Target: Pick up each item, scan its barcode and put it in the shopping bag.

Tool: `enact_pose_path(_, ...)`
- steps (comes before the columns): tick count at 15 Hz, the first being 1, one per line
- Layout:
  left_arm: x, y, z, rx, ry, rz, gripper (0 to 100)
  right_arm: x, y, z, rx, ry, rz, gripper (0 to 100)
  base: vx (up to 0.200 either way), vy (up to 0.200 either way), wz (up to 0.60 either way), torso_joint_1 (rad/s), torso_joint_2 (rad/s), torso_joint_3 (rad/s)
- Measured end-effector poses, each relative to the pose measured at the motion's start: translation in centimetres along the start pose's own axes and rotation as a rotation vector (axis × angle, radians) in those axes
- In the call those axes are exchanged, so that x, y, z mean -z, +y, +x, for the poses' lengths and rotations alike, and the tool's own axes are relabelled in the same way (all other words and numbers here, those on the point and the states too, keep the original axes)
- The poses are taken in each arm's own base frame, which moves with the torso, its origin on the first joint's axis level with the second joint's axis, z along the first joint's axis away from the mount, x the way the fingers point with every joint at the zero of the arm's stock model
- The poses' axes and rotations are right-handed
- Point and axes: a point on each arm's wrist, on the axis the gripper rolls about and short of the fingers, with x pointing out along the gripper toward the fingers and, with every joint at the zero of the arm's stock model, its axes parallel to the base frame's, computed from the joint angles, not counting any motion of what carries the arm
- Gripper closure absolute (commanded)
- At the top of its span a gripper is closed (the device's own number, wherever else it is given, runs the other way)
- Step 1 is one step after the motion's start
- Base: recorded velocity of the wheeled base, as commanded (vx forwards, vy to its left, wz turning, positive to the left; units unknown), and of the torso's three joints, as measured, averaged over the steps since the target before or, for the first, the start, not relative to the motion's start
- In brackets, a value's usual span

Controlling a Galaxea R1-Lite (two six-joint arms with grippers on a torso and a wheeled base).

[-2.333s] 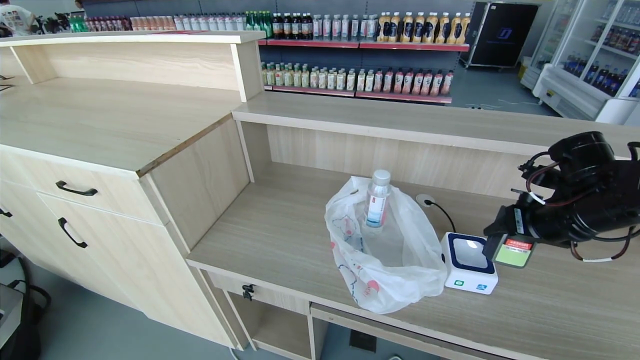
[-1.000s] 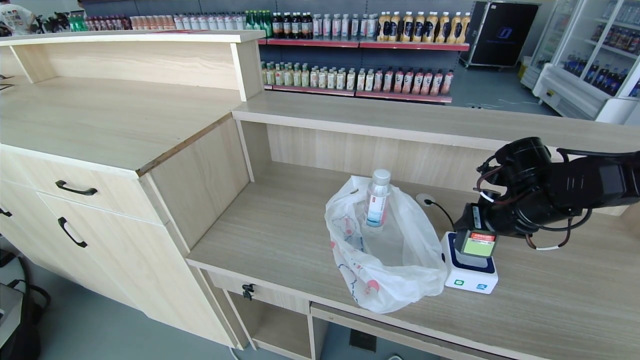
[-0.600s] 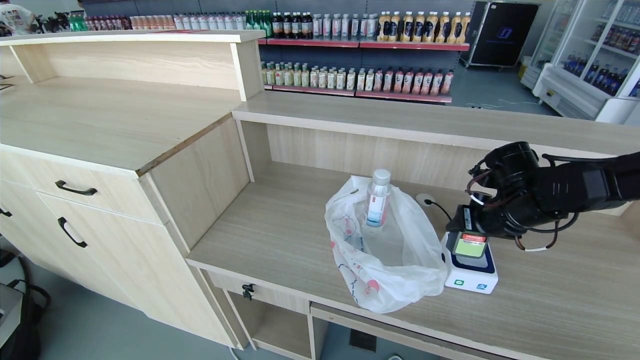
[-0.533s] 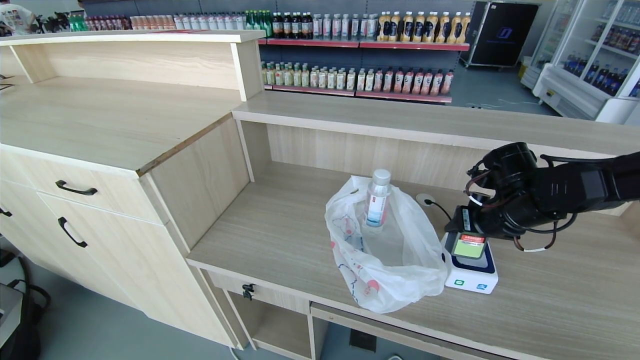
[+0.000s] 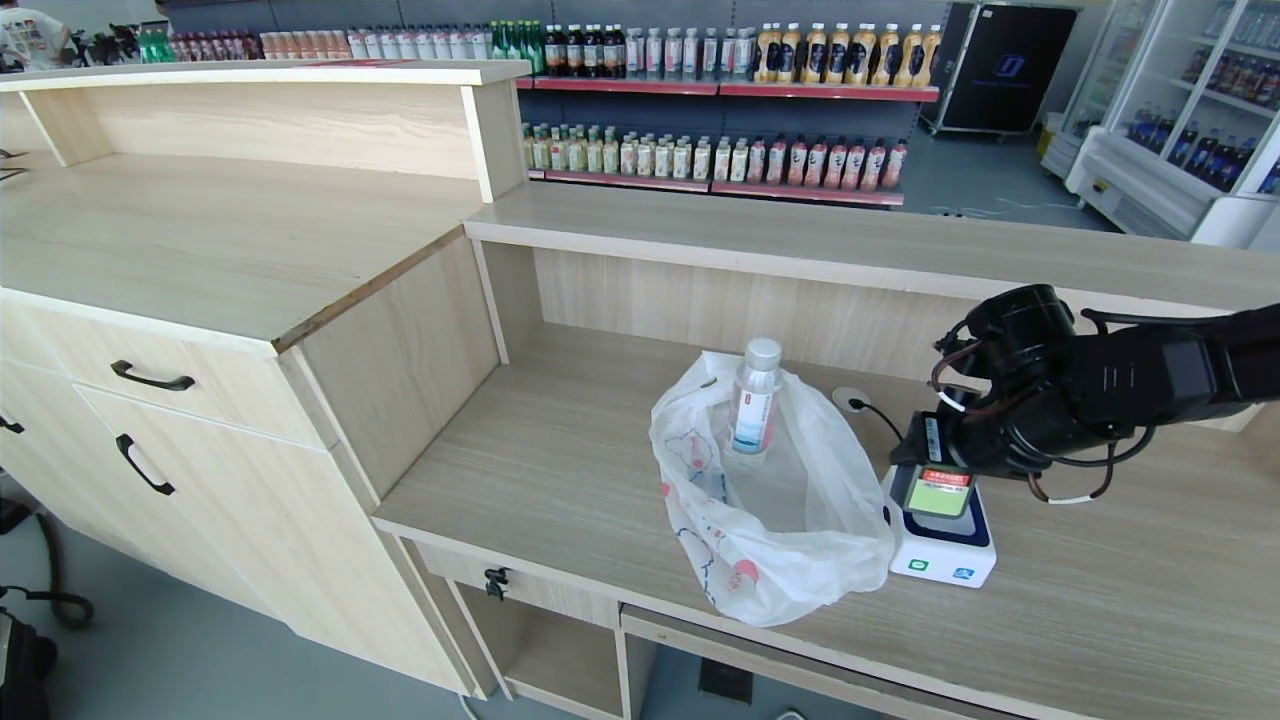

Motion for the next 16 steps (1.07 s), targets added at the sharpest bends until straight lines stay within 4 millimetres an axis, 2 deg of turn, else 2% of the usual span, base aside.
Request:
enact_pose_path(8,0.0,0.0,0.0,0.0,0.0,0.0,0,0.0,-0.1,-0.3,0.035,-0.014,-0.002,100,0.0,0.0,0.0,0.0,0.0,0.0)
enact_pose_path(16,0.0,0.0,0.0,0.0,0.0,0.0,0,0.0,1.1,-0.2,0.01,-0.031,-0.021,100,0.0,0.0,0.0,0.0,0.0,0.0)
